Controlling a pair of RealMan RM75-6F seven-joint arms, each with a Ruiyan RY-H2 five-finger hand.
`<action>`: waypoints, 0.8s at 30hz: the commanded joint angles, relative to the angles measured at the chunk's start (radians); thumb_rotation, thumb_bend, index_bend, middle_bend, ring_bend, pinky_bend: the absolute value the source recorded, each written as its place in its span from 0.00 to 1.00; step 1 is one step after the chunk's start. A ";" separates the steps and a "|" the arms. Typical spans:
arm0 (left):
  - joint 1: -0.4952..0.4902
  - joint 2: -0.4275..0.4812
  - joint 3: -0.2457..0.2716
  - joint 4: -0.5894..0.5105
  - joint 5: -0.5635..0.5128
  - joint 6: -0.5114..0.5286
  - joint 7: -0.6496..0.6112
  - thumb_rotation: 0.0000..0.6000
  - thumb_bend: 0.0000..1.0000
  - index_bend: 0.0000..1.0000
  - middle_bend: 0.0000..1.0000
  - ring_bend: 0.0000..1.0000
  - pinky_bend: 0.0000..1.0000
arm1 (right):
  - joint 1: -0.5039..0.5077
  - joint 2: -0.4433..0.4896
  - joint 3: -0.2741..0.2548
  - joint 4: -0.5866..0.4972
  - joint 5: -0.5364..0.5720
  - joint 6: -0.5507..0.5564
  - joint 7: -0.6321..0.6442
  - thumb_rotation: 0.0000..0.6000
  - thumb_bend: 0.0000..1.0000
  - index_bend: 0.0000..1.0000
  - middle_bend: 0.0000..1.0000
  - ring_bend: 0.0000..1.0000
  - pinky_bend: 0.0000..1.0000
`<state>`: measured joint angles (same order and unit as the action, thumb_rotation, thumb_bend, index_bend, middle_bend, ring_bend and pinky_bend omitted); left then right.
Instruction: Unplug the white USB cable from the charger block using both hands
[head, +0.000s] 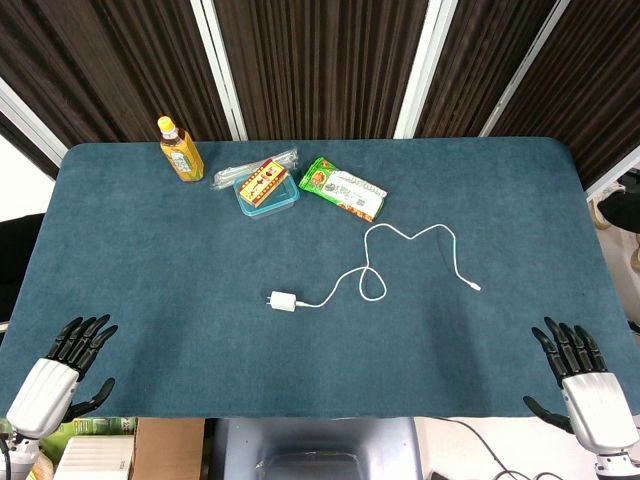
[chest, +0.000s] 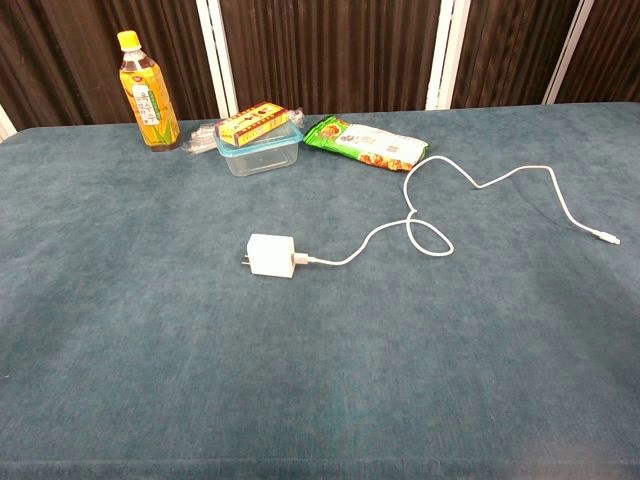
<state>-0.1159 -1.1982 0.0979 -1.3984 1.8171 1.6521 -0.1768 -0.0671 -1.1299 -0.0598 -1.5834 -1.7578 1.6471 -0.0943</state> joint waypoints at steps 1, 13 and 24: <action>-0.003 -0.002 0.001 0.000 0.003 -0.003 0.000 1.00 0.41 0.03 0.00 0.00 0.04 | 0.000 0.000 -0.001 -0.001 -0.002 0.000 -0.001 1.00 0.27 0.00 0.00 0.00 0.00; -0.123 -0.124 -0.028 -0.027 0.066 -0.109 -0.028 1.00 0.40 0.06 0.07 0.78 0.89 | 0.004 -0.013 -0.005 -0.002 -0.009 -0.012 -0.023 1.00 0.27 0.00 0.00 0.00 0.00; -0.325 -0.338 -0.176 -0.276 -0.185 -0.516 0.301 1.00 0.42 0.12 0.08 0.94 1.00 | 0.024 -0.025 -0.015 -0.020 -0.005 -0.070 -0.066 1.00 0.27 0.00 0.00 0.00 0.00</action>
<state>-0.3624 -1.4314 0.0011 -1.5981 1.7499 1.2515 -0.0669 -0.0439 -1.1542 -0.0763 -1.6024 -1.7653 1.5784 -0.1578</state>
